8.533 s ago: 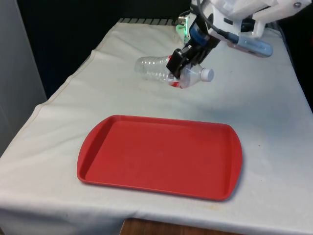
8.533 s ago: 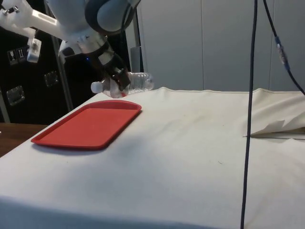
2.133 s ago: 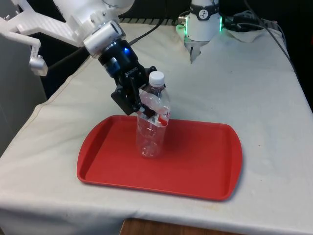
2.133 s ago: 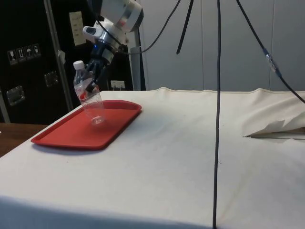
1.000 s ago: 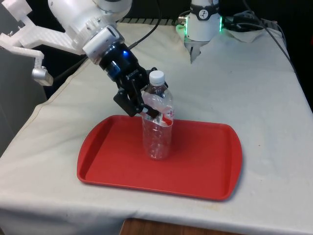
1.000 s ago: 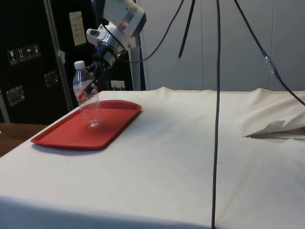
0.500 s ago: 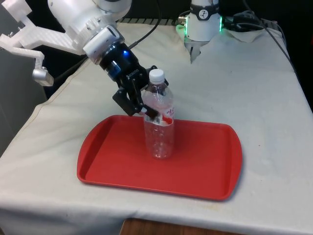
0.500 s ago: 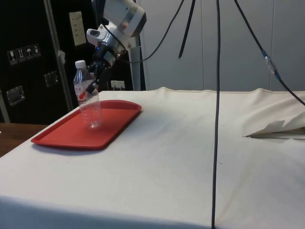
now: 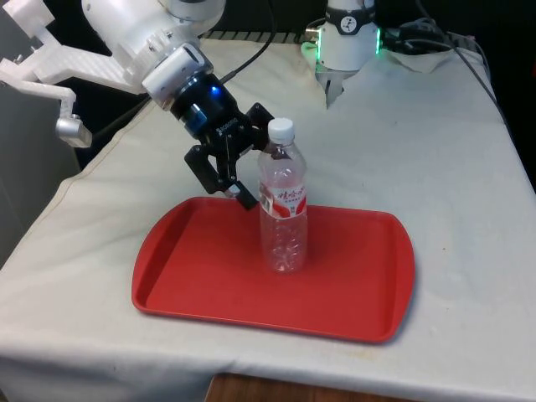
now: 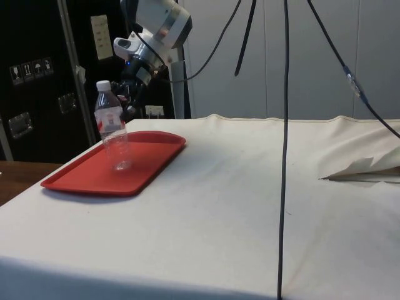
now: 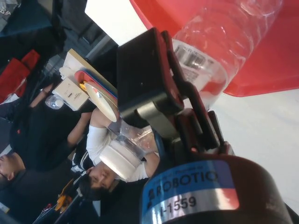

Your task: Place the bottle upright on the tray.

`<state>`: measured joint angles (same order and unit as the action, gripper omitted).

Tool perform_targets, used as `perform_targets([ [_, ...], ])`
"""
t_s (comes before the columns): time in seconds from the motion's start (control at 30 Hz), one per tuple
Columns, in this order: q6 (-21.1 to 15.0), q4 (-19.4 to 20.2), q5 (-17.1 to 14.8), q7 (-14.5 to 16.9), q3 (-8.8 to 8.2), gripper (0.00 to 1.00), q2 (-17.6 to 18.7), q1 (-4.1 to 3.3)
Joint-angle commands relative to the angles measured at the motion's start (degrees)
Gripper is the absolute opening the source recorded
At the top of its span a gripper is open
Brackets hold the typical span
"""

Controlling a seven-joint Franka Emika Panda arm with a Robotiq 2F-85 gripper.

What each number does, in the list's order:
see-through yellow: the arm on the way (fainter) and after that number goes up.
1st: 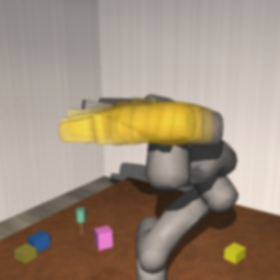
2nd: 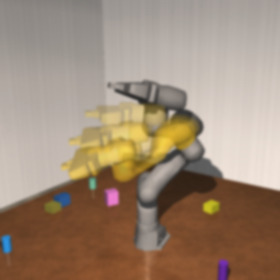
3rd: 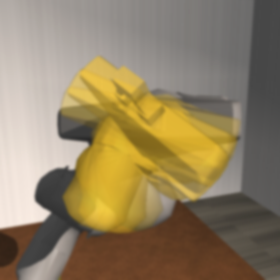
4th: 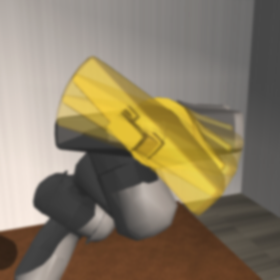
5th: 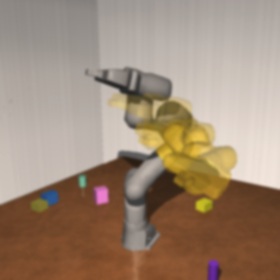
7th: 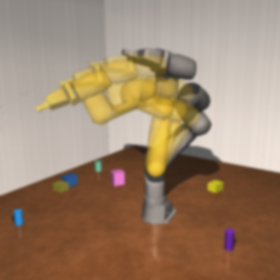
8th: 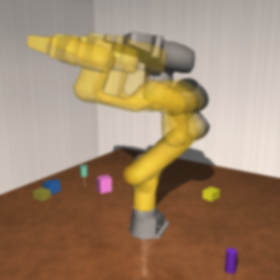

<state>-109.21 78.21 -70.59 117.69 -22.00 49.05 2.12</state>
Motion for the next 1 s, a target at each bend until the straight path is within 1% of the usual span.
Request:
perform_targets([
  [0.0,-0.17,0.00,-0.06,0.00,0.00,1.00,0.06,0.00],
  [0.13,0.00,0.00,-0.06,-0.06,0.00,1.00,-0.06,0.00],
  [0.2,0.06,0.00,0.06,-0.29,-0.11,1.00,-0.29,-0.11],
  [0.23,0.17,-0.06,0.00,0.00,0.00,1.00,-0.06,0.00],
  [0.27,0.11,0.00,0.11,-0.34,-0.17,1.00,-0.40,-0.17],
  [0.37,0.29,0.11,0.17,-0.69,-0.40,1.00,-0.92,-0.34],
  [0.5,0.74,0.23,0.17,-0.92,-0.57,1.00,-1.38,-0.46],
  [0.53,1.09,-0.11,0.00,-0.69,-0.40,1.00,-1.09,-0.23],
  [0.57,1.20,-0.06,0.00,-0.69,-0.46,1.00,-1.15,-0.23],
  [0.6,1.03,0.29,0.17,-1.09,-0.63,1.00,-1.72,-0.52],
  [0.8,1.66,0.57,0.17,-1.38,-0.74,1.00,-2.52,-0.69],
  [0.83,2.06,0.06,0.00,-1.09,-0.52,1.00,-2.06,-0.34],
  [0.87,1.95,0.63,0.17,-1.49,-0.86,1.00,-2.81,-0.74],
  [0.97,2.29,0.69,0.17,-1.66,-0.97,1.00,-3.15,-0.86],
])
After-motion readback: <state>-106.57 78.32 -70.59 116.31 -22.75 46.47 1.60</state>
